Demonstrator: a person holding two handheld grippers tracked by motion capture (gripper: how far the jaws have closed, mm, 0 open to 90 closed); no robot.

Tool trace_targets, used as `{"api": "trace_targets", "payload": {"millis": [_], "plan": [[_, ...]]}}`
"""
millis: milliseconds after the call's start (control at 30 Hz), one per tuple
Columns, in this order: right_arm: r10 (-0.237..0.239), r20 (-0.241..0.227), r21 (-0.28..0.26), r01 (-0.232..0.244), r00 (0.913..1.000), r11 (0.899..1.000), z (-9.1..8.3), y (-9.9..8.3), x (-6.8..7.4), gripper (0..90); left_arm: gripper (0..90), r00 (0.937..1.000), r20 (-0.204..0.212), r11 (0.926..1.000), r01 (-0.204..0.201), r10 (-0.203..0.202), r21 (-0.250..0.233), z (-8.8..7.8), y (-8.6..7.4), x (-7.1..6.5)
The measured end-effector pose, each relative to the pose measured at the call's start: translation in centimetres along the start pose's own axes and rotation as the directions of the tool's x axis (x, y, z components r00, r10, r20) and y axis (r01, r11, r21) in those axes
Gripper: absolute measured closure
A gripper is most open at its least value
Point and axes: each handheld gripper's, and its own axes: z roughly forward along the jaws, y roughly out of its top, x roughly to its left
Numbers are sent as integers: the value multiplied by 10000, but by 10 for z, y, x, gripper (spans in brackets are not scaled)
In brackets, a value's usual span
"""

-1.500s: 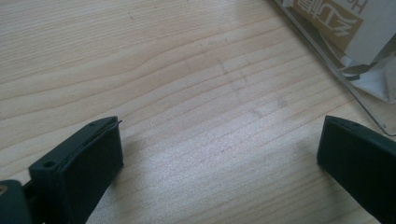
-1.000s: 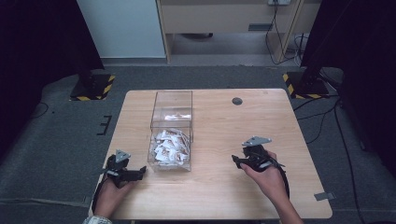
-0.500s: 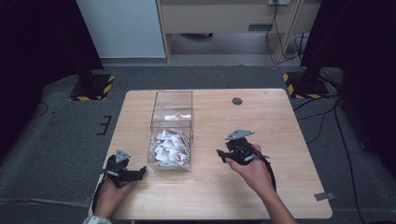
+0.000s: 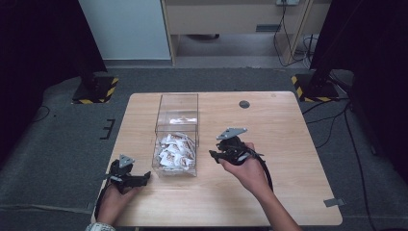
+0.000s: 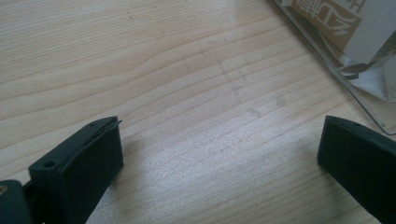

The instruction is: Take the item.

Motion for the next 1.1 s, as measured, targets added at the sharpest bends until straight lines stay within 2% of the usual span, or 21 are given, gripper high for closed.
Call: {"api": "trace_targets", "payload": {"millis": [233, 433, 633, 900, 1100], "plan": [[-311, -373, -127, 306, 9988, 9995, 3, 17, 12, 669, 0, 10000, 0, 10000, 0, 0, 1, 0, 0, 0], [-534, -573, -288, 519, 9969, 9982, 6, 26, 19, 747, 0, 10000, -2, 10000, -2, 2, 1, 0, 0, 0], [-710, -711, -386, 684, 9949, 9969, 11, 35, 25, 782, 0, 10000, -1, 10000, -3, 3, 2, 0, 0, 0], [-881, -956, -343, 851, 9915, 9958, 30, 48, 38, 789, 0, 10000, 0, 10000, 1, -1, -2, 0, 0, 0], [-877, -966, -150, 867, 9914, 9961, 50, 49, 44, 718, 0, 10000, 2, 10000, 0, 0, -1, 0, 0, 0]]}}
